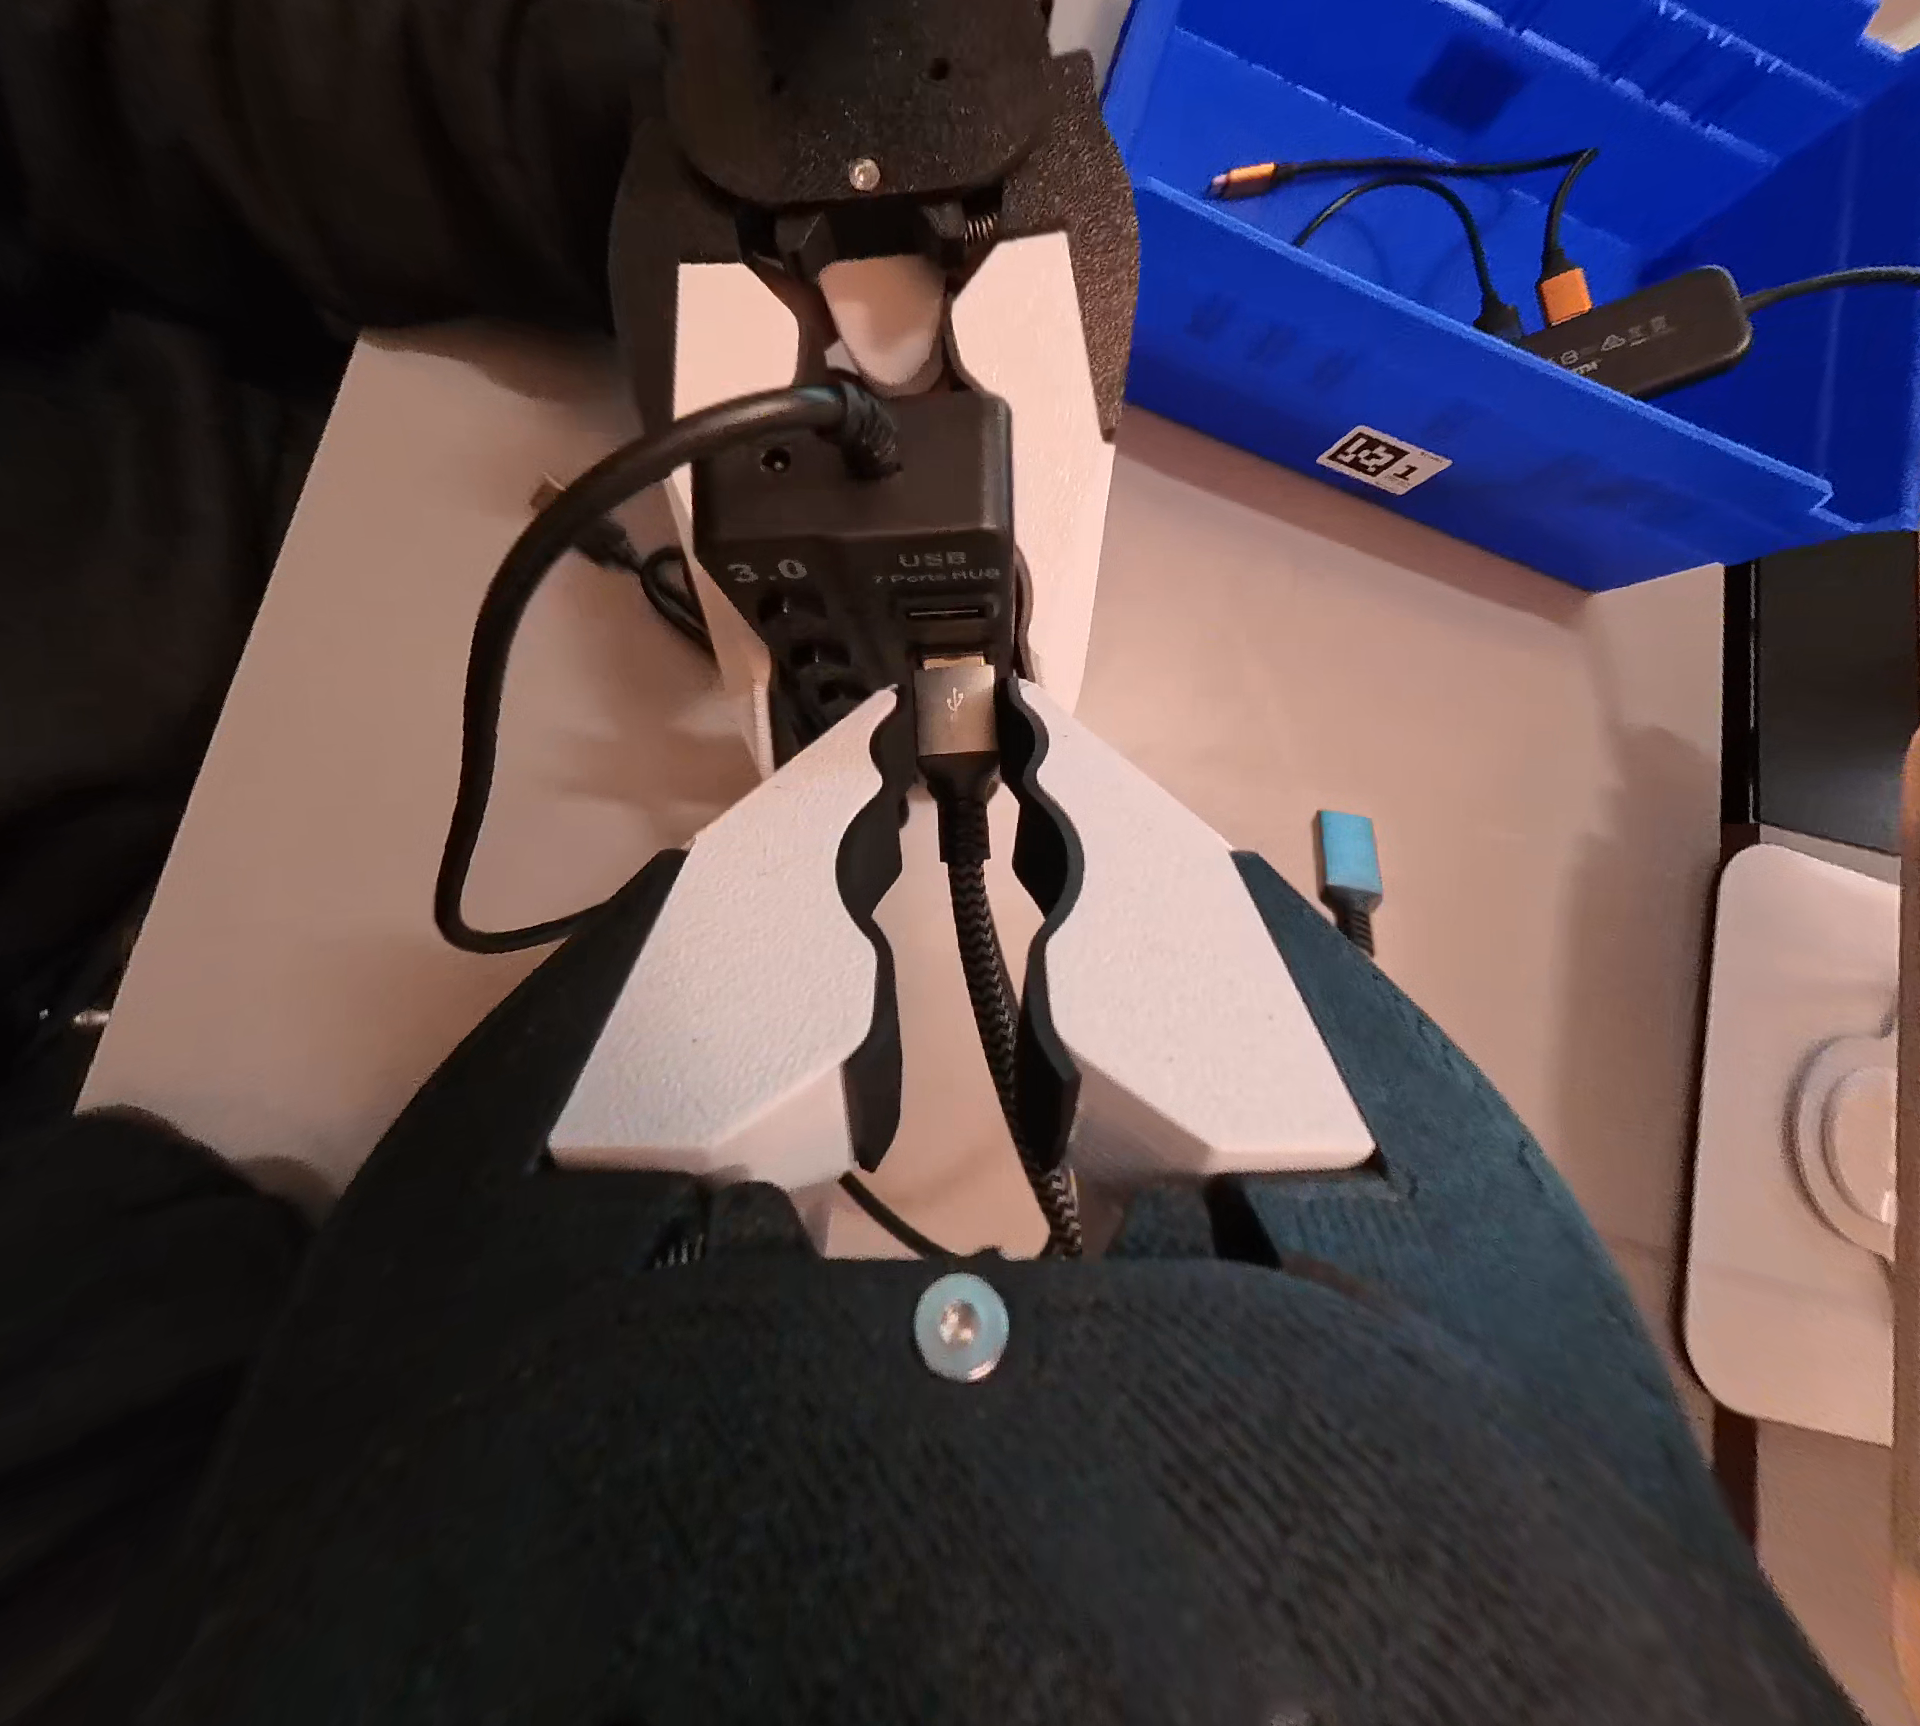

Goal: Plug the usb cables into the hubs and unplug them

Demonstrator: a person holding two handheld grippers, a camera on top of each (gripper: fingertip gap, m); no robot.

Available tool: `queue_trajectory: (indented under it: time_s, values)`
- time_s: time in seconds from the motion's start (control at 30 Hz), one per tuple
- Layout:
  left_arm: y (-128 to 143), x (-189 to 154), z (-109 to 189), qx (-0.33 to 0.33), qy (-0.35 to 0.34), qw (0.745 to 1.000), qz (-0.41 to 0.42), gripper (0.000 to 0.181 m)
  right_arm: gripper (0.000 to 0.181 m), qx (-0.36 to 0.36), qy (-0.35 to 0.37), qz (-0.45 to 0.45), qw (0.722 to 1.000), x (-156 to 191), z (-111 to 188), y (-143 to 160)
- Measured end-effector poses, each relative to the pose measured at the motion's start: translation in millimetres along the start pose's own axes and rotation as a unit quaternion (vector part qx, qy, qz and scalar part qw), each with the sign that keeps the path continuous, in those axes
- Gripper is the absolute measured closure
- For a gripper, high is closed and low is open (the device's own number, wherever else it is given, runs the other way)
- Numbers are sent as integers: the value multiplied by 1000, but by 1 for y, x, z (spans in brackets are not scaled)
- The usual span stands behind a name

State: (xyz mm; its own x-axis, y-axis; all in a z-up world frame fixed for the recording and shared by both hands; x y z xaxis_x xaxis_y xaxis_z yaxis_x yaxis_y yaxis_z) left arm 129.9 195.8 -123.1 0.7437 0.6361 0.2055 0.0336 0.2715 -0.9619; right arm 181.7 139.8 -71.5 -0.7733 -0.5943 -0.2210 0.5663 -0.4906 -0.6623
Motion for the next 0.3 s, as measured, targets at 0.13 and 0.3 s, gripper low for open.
queue_trajectory:
  time_s: [0.13,0.3]
  values:
    - [-8,1,10,-28,12,1000,-5,128,166,-26,-2,-8,1000,0,4,-4]
    - [-7,2,11,-17,0,1000,-19,128,166,-7,13,-1,1000,1,2,-4]
Point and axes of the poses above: each gripper's, where its closed fingertips meet, z back along the fingers, y out of its underside, x = y × z across the jaws, the point moved 6 cm from there along z, back along the fingers, and after that the axes turned 4 degrees about y, right-handed, at the moved point
